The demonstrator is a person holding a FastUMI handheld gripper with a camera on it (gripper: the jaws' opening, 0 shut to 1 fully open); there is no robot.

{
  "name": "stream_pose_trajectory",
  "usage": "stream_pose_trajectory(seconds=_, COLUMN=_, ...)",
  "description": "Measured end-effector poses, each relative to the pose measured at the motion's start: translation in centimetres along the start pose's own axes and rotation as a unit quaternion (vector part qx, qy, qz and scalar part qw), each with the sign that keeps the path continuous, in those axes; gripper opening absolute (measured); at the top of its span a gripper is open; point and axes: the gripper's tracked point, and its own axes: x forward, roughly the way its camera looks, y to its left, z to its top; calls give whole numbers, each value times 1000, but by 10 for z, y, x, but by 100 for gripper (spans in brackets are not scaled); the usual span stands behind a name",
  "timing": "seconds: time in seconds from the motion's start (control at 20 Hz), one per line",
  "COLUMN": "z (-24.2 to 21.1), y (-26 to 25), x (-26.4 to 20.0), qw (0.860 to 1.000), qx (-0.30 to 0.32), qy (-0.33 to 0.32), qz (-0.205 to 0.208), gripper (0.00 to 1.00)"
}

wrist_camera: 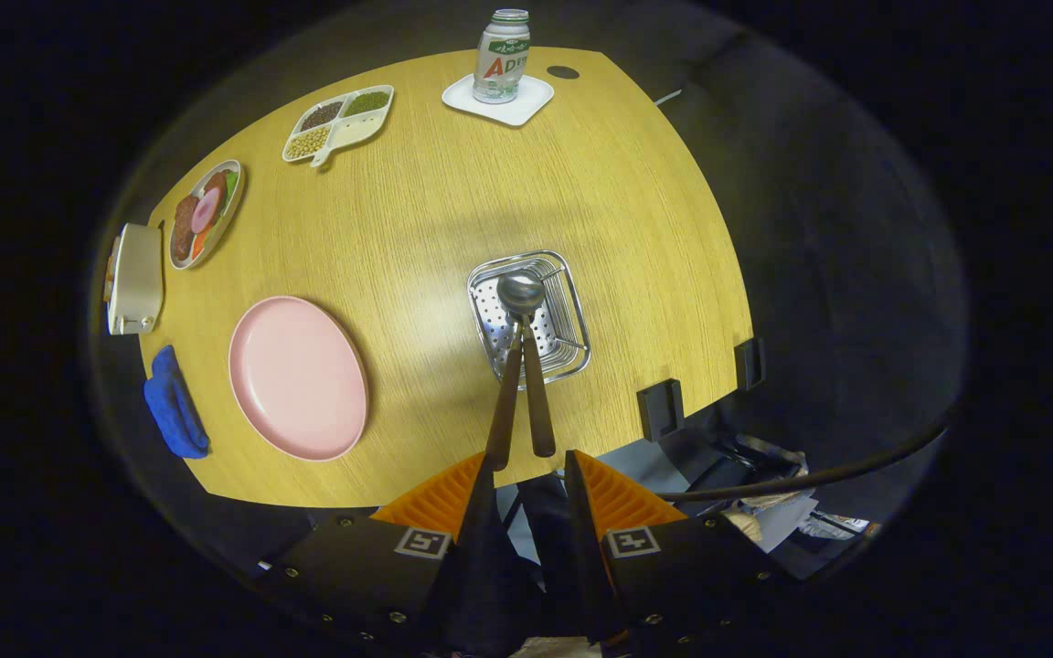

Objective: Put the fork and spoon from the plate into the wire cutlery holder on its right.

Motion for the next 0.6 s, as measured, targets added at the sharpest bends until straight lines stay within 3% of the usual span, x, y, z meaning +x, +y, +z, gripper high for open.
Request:
stream_pose_trajectory(seconds=0.3, z=11, y=5, x=-31, qw=998, qx=4, qy=-54, qz=-16, gripper=47)
stream_pose_trajectory(seconds=0.6, z=48, y=29, x=-77, qw=976, qx=31, qy=-213, qz=19, gripper=48)
